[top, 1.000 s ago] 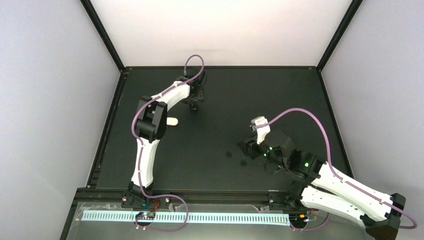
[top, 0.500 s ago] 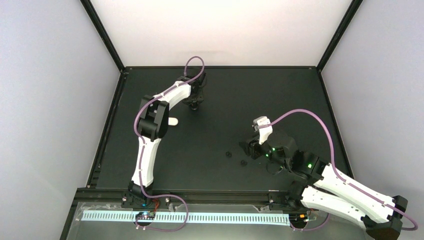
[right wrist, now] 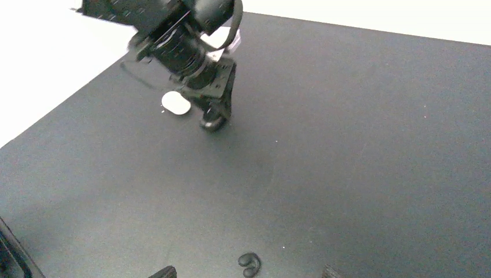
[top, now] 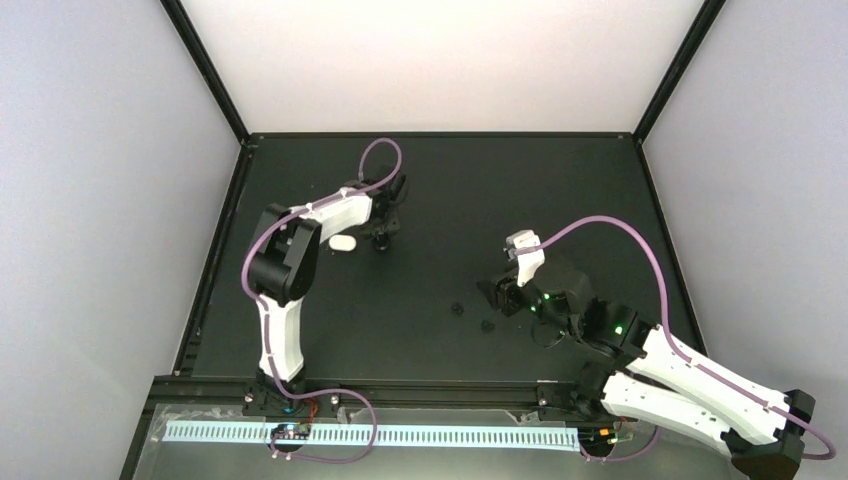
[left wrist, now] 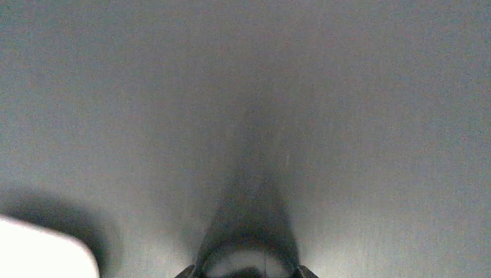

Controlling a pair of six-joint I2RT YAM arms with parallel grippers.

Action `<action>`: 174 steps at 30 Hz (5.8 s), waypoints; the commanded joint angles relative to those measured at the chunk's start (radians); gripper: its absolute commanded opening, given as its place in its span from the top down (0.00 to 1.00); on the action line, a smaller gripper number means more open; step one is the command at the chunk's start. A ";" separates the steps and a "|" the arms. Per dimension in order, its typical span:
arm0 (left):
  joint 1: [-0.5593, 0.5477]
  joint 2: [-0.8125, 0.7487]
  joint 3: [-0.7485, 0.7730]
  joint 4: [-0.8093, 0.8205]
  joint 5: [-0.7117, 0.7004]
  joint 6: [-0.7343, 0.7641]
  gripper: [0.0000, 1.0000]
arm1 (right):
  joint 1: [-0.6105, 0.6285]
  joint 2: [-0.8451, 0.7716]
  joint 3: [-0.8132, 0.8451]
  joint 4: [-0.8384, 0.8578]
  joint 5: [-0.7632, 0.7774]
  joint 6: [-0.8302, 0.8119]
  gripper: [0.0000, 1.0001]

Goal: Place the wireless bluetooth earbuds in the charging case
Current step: Move the charging case to the center of the board, then pick up the charging case at the center of the board.

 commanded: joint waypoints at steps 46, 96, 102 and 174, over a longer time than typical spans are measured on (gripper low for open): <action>-0.244 -1.574 -0.812 0.116 -0.272 0.154 0.01 | 0.054 0.555 0.024 0.238 -0.116 0.198 0.23; -0.242 -1.630 -0.941 0.195 -0.185 0.081 0.01 | 0.068 1.201 0.480 0.115 -0.026 0.027 0.41; -0.242 -1.630 -0.947 0.196 -0.175 0.072 0.01 | 0.051 1.221 0.507 0.090 -0.049 0.002 0.47; -0.365 -1.169 -0.898 0.929 0.750 -0.104 0.35 | 0.337 0.244 0.191 0.037 0.195 -0.484 0.70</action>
